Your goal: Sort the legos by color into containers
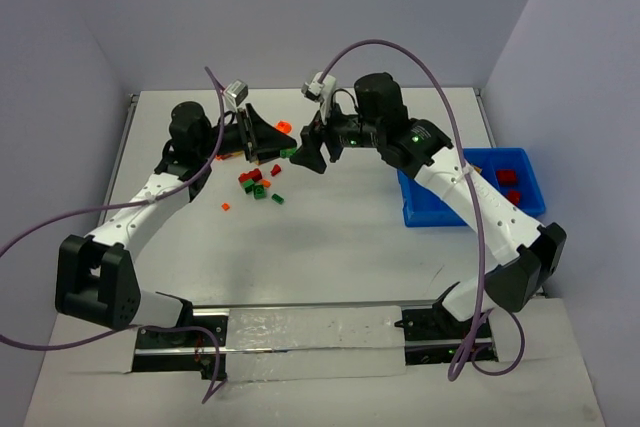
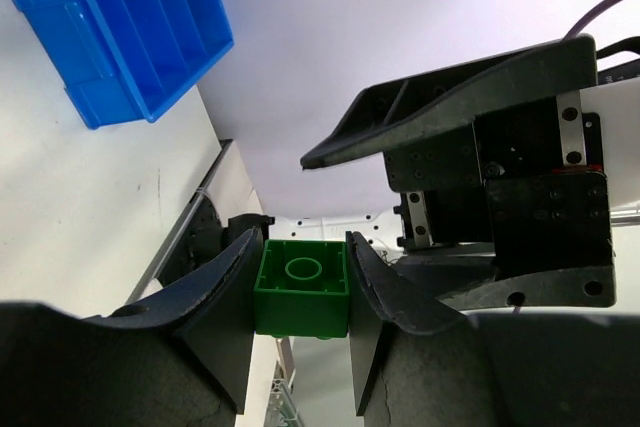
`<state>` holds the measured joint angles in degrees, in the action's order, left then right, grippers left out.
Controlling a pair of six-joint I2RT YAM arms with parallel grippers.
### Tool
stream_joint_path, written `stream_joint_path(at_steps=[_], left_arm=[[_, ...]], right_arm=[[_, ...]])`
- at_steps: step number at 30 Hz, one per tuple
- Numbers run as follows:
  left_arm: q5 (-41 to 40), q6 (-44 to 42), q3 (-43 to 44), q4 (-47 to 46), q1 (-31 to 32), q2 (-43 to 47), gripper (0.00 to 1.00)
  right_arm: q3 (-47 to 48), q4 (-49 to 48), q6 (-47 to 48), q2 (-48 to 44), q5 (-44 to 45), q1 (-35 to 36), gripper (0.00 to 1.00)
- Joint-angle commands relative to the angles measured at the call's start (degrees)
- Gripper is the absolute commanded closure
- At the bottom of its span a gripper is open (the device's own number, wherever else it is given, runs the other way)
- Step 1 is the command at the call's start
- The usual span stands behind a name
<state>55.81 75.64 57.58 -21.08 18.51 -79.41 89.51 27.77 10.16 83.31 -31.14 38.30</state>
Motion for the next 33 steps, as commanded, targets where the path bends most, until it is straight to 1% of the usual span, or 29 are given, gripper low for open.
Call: stream_joint_path(at_steps=[1,4,9,10,11,13,17,20,22,28,29,30,32,33], left_arm=[[1.32,3.35,-0.07,-5.79,-0.32,0.29,1.0],[1.32,5.14,-0.71,-7.58,-0.32,0.13,1.0],[1.41,7.51,-1.83,-10.16,-0.32,0.04,1.0],[1.33,7.73,-2.0,-10.29,-0.32,0.04,1.0],[1.32,7.7,-2.18,-10.37,-0.32,0.12,1.0],[1.14,7.68,-2.52,-10.39,-0.39,0.13,1.0],[0.44,7.7,-3.28,-10.41,-0.32,0.04,0.99],[0.35,8.12,-3.59,-11.02,-0.32,0.03,0.95],[0.27,8.04,-3.36,-10.93,-0.4,-0.04,0.92],[0.39,9.97,-3.78,-14.07,-1.52,-0.26,0.85],[0.47,10.37,-3.8,-14.48,-1.76,-0.34,0.82],[0.61,10.58,-3.87,-14.72,-1.92,-0.48,0.72],[0.52,10.66,-3.87,-15.55,-2.52,-0.31,0.49],[0.44,10.42,-3.79,-15.32,-2.94,-0.31,0.41]], right_arm=[[2.99,-2.59,0.61,0.98,1.09,1.08,0.28],[3.3,-2.54,1.01,1.68,1.09,1.44,0.34],[3.39,-2.46,1.62,2.12,1.44,1.96,0.35],[3.46,-2.61,1.54,2.2,1.44,2.03,0.37],[3.63,-2.71,1.38,2.29,1.36,1.97,0.4],[3.98,-2.88,1.03,2.46,1.02,2.12,0.43],[5.34,-3.81,-0.16,3.02,-0.11,2.05,0.56],[5.59,-4.07,-0.75,3.35,-1.35,2.06,0.6],[5.26,-4.22,-0.76,3.27,-2.04,2.22,0.7],[3.25,-3.95,-0.1,2.58,-2.08,2.13,0.84],[2.9,-3.9,0.02,2.44,-2.06,2.13,0.88],[2.67,-3.68,0.3,2.29,-1.98,2.13,0.89],[2.16,-3.25,0.48,1.86,-1.56,2.13,0.96],[2.16,-3.25,0.65,1.86,-1.55,2.05,0.98]])
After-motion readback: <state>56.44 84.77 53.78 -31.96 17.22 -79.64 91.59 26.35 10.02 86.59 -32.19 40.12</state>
